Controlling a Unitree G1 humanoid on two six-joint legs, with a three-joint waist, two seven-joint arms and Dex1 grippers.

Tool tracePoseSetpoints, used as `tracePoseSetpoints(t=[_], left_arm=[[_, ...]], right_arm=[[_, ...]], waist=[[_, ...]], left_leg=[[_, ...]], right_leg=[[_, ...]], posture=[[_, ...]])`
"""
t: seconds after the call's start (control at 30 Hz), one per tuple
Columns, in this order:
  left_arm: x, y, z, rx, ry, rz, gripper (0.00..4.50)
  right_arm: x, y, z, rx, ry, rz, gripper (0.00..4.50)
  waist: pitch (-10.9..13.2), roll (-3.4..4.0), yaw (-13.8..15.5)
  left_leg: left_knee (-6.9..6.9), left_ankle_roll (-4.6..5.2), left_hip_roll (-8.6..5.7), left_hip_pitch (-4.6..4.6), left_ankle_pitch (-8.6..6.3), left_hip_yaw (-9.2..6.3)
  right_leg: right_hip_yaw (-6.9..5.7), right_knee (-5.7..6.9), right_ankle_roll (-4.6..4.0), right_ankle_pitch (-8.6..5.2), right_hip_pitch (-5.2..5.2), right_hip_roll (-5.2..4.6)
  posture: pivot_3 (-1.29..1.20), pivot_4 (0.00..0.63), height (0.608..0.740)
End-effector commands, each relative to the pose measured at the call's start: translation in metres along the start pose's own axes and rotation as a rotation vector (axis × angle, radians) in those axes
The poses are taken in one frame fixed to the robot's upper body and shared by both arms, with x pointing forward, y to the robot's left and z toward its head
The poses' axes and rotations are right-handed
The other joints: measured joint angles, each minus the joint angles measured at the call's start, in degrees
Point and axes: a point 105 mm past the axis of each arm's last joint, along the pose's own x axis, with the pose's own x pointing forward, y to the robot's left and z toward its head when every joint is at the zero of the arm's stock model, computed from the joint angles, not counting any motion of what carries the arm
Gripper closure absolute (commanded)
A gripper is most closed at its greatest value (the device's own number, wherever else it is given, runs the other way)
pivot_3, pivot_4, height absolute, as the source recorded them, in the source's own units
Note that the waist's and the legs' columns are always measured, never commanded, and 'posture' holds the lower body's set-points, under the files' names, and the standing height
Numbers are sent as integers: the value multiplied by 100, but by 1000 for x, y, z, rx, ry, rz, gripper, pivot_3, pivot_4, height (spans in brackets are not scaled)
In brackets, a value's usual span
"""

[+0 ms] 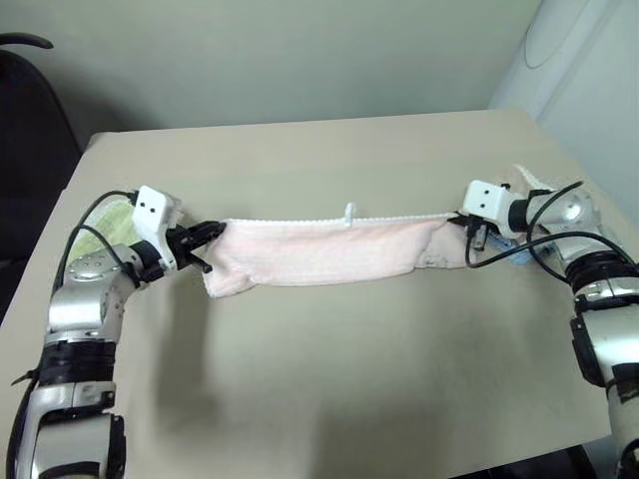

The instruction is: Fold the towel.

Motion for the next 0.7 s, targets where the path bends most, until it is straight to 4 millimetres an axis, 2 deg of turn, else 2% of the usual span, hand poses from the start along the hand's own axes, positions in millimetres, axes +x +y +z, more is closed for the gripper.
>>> tracePoseSetpoints(t=[0.03,0.17,0.2,0.3,0.6,0.63,0.7], left_arm=[[0,2,1,57,14,-7,4463],[3,1,-14,92,84,-18,4463],[3,2,-16,102,97,-11,4253],[5,5,-19,85,96,4,3431],[7,24,-12,76,54,103,124],[5,29,-10,88,46,135,0],[1,41,-6,129,34,220,0]], right_arm=[[-2,-11,4,-31,1,-55,4500],[2,-14,1,-45,24,-106,4500],[2,-15,1,-47,28,-118,4286],[0,-21,1,-64,36,-170,3522],[-11,-36,5,-123,26,-253,316],[-15,-40,5,-136,23,-279,27],[-22,-47,7,-146,6,-324,27]], waist=[[0,0,0],[1,1,1],[0,1,0],[1,1,0],[1,1,2],[1,1,3],[1,1,2]], left_leg=[[-1,0,0,-1,0,0],[0,0,1,-5,0,0],[0,0,1,-5,0,0],[1,0,2,-5,0,0],[-2,0,2,-6,0,0],[-2,0,2,-7,0,0],[-1,0,2,-12,0,0]], right_leg=[[0,0,0,0,-2,0],[0,4,-1,0,-6,0],[0,4,-1,0,-6,0],[0,8,-2,1,-8,0],[0,8,-4,1,-11,-1],[0,8,-4,1,-11,-1],[0,6,-4,1,-15,-1]], posture=[[0,150,740],[0,150,740],[0,150,740],[0,150,740],[0,150,740],[0,150,740],[0,150,740]])
